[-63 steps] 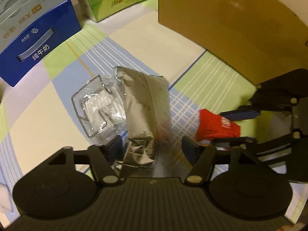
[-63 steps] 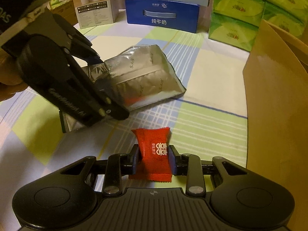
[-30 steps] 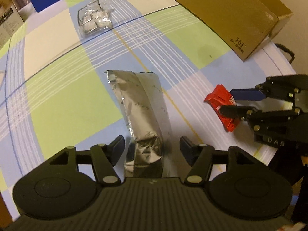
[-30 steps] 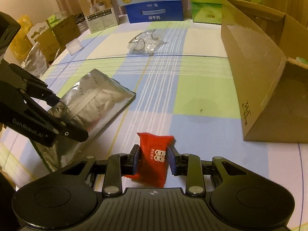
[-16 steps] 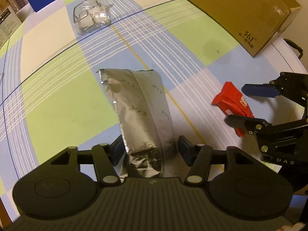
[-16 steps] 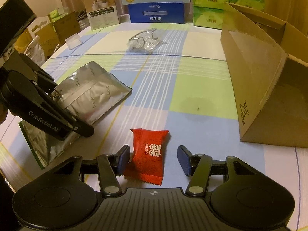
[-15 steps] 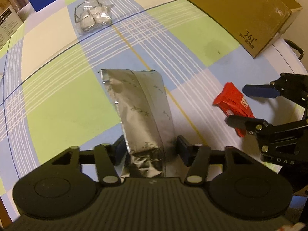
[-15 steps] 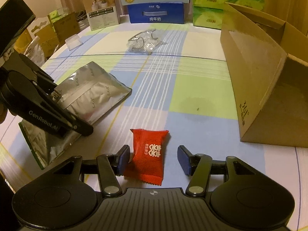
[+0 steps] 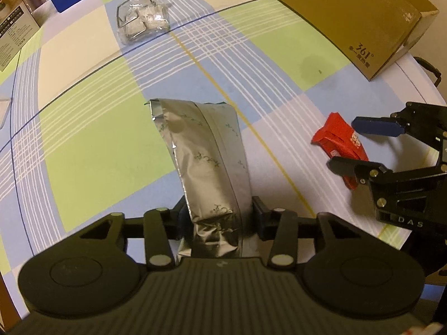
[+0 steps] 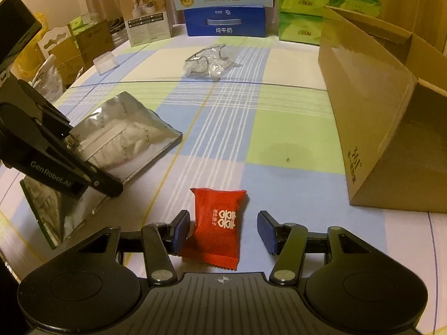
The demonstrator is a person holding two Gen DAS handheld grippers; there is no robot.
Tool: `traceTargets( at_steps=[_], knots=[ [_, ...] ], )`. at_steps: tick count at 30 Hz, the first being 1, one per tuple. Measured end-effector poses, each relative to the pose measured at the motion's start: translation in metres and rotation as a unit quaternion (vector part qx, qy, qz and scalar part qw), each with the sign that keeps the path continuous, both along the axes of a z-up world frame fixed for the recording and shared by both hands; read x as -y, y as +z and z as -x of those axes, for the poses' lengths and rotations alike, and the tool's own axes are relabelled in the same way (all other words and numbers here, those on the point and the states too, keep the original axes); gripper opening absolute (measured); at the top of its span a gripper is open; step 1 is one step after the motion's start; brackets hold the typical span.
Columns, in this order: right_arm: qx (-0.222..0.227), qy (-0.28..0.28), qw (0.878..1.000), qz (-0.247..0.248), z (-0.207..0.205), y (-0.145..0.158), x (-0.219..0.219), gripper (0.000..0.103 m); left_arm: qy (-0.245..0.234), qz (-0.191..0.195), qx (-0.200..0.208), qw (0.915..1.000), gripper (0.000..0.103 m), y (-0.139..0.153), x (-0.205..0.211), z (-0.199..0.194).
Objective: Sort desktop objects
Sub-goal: 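Lift the foil pouch and red candy packet off the table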
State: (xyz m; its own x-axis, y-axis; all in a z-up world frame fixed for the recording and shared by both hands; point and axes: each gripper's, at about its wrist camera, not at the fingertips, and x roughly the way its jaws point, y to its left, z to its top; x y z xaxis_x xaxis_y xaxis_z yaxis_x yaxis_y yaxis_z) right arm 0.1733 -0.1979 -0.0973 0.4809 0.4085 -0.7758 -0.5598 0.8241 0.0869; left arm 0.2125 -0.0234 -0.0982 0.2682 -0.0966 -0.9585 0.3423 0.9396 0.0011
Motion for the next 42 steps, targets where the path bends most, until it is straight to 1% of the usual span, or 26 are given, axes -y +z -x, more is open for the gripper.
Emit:
traceTargets(
  at_steps=[2,4,6,9,13,14,18,21,33,42],
  knots=[
    [0.005,0.003,1.000,0.006,0.002,0.000,-0.003,0.050,0.005,0.006,-0.002,1.0000,0.048,-0.002,-0.002,0.000],
    [0.014,0.014,1.000,0.016,0.005,-0.001,-0.008,0.046,0.004,0.008,-0.003,1.0000,0.048,-0.002,-0.003,-0.001],
    [0.027,0.023,0.999,0.028,0.009,-0.003,-0.012,0.040,0.003,0.009,-0.005,0.9999,0.048,-0.003,-0.003,-0.001],
    [0.028,0.023,0.999,0.027,0.010,-0.004,-0.014,0.038,0.001,0.008,-0.007,0.9999,0.048,-0.003,-0.003,-0.002],
    [0.028,0.022,0.999,0.027,0.009,-0.004,-0.013,0.034,-0.005,-0.001,-0.005,1.0000,0.049,-0.004,0.001,0.000],
    [0.029,0.022,0.999,0.028,0.009,-0.005,-0.013,0.030,-0.004,-0.002,-0.005,1.0000,0.048,-0.004,0.001,0.000],
    [0.029,0.022,0.999,0.028,0.010,-0.004,-0.012,0.026,0.000,0.000,-0.009,1.0000,0.040,-0.003,0.001,-0.002],
    [0.026,0.018,0.999,0.021,0.009,-0.002,-0.010,0.023,0.000,0.001,-0.008,1.0000,0.038,-0.002,0.001,0.000],
    [0.044,-0.003,0.999,-0.010,0.007,0.010,-0.006,0.023,0.006,0.016,0.008,0.9998,0.037,0.012,0.004,0.006],
    [0.045,-0.013,0.999,-0.014,0.007,0.014,-0.004,0.023,0.020,0.026,0.019,0.9993,0.037,0.019,0.009,0.013]
  ],
)
